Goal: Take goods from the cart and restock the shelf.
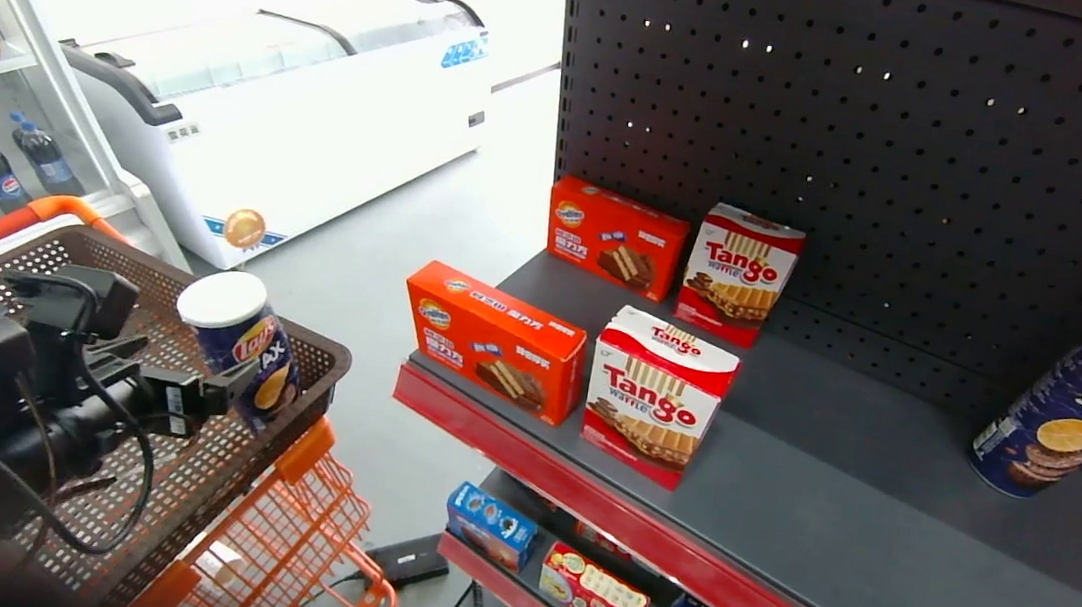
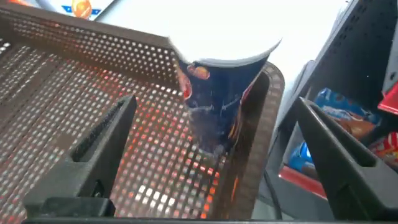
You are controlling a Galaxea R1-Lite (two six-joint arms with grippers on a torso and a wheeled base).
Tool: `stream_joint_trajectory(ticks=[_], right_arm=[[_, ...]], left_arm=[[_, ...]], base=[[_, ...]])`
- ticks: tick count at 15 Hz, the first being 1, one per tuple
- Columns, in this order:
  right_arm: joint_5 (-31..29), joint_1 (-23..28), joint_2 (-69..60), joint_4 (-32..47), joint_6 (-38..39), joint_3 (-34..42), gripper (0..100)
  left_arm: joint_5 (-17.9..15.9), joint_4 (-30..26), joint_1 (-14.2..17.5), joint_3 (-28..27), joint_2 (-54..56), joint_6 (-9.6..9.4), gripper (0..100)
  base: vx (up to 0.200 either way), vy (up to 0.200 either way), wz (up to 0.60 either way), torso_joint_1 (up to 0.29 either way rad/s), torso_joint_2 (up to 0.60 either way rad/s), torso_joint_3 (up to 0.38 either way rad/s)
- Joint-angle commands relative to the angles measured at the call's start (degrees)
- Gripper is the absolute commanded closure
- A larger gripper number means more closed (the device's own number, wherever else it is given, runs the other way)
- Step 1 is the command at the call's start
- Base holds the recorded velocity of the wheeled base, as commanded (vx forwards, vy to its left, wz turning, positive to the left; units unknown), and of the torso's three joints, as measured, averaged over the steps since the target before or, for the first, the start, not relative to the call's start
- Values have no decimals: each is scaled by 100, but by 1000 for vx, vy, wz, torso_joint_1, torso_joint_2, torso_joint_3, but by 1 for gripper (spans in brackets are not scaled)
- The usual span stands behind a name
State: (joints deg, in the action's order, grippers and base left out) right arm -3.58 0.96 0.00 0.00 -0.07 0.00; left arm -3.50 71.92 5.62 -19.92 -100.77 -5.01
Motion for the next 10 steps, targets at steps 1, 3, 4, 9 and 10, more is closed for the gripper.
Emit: stream_joint_trajectory(ticks=[1,3,4,9,10], right_arm=[[-2,0,0,0,-1,0,0],[-2,0,0,0,-1,0,0],[-2,0,0,0,-1,0,0],[-2,0,0,0,-1,0,0],[-2,0,0,0,-1,0,0]], left_arm=[[-10,428,-105,-346,-1050,0,0],[-10,788,-114,-768,-1472,0,0],[-10,823,-123,-891,-1578,0,0],[-10,1227,-131,-1427,-2210,-9,0],[-10,1280,-131,-1453,-2281,-9,0]], base=[[0,0,0,0,0,0],[0,0,0,0,0,0],[0,0,0,0,0,0],[0,0,0,0,0,0],[0,0,0,0,0,0]])
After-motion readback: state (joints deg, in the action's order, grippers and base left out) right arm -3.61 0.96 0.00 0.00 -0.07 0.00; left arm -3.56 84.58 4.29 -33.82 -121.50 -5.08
